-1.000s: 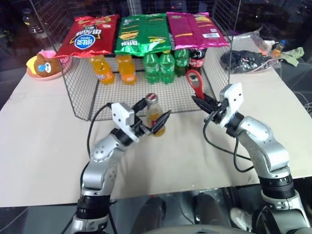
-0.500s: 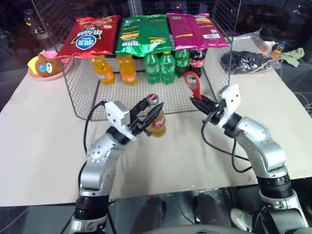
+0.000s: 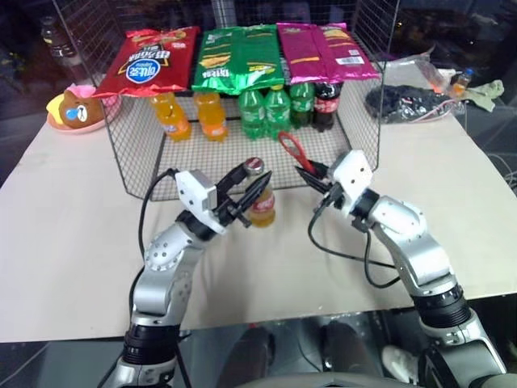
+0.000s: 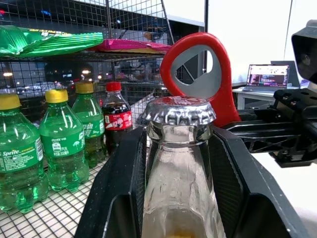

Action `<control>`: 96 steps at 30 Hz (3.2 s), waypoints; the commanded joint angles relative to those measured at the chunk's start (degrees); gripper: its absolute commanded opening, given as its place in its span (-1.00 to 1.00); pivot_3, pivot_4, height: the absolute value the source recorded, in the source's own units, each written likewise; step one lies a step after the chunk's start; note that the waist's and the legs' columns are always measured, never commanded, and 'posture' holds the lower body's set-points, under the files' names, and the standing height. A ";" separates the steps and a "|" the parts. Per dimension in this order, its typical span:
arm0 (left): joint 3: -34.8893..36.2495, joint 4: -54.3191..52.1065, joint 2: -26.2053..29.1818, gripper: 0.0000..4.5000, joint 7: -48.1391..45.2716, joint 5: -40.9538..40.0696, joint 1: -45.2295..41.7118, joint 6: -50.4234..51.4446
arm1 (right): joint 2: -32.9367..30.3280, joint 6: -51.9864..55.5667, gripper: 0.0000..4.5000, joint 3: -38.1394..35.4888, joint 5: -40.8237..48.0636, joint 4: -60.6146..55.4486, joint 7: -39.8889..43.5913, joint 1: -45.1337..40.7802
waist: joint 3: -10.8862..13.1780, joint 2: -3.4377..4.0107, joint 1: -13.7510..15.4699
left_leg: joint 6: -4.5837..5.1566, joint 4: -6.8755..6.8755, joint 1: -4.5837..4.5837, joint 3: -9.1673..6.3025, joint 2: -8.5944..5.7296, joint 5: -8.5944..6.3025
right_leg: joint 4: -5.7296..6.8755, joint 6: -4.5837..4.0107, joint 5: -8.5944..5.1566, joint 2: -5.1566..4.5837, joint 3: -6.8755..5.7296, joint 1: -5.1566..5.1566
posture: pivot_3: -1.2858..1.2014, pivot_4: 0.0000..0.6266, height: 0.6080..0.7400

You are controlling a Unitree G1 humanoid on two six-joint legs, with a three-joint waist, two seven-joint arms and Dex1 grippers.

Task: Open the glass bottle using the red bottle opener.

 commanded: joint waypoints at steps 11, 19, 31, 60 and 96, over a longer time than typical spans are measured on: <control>-2.75 5.32 1.72 -0.31 0.03 4.35 1.40 1.38 | 0.48 -12.00 -1.00 1.94 -9.48 2.90 -1.72 -1.64 | -0.18 0.09 0.01 | 0.00 -0.02 0.18 0.00 0.00 0.00 | 0.00 0.00 0.00 0.01 0.01 0.17 | 0.03 -0.52 1.00; -2.63 5.49 1.75 0.16 0.24 4.37 1.67 0.84 | 1.53 -12.69 -1.00 0.98 -9.41 3.73 -2.18 -1.78 | -0.20 0.14 -0.03 | 0.00 -0.27 0.96 0.05 0.02 -0.01 | -0.15 -0.01 -0.01 0.04 0.05 0.84 | 0.03 -0.52 1.00; -0.95 3.98 0.11 0.36 -0.36 1.83 1.14 0.27 | 1.75 -12.79 -1.00 0.65 -9.38 4.42 -1.92 -1.55 | -0.11 0.08 0.09 | 0.00 -0.41 0.67 0.02 0.04 -0.01 | -0.24 -0.02 -0.02 0.02 0.04 0.55 | 0.03 -0.52 1.00; -0.13 1.38 0.26 0.99 -0.17 1.21 0.32 -0.29 | 1.69 -13.34 -1.00 0.81 -9.07 5.49 -1.45 -0.52 | -0.11 0.07 -0.07 | -0.01 -0.41 0.24 0.07 0.04 0.00 | -0.22 -0.02 -0.01 0.03 0.08 0.12 | 0.03 -0.52 1.00; 0.10 2.60 -2.67 0.05 -1.60 -0.29 -0.62 -2.20 | 2.12 -12.99 -1.00 1.80 -6.45 5.21 2.50 -0.35 | -0.11 0.07 -0.06 | -0.01 -0.41 0.24 0.07 0.04 0.00 | -0.22 -0.02 -0.01 0.03 0.08 0.12 | 0.03 -0.52 1.00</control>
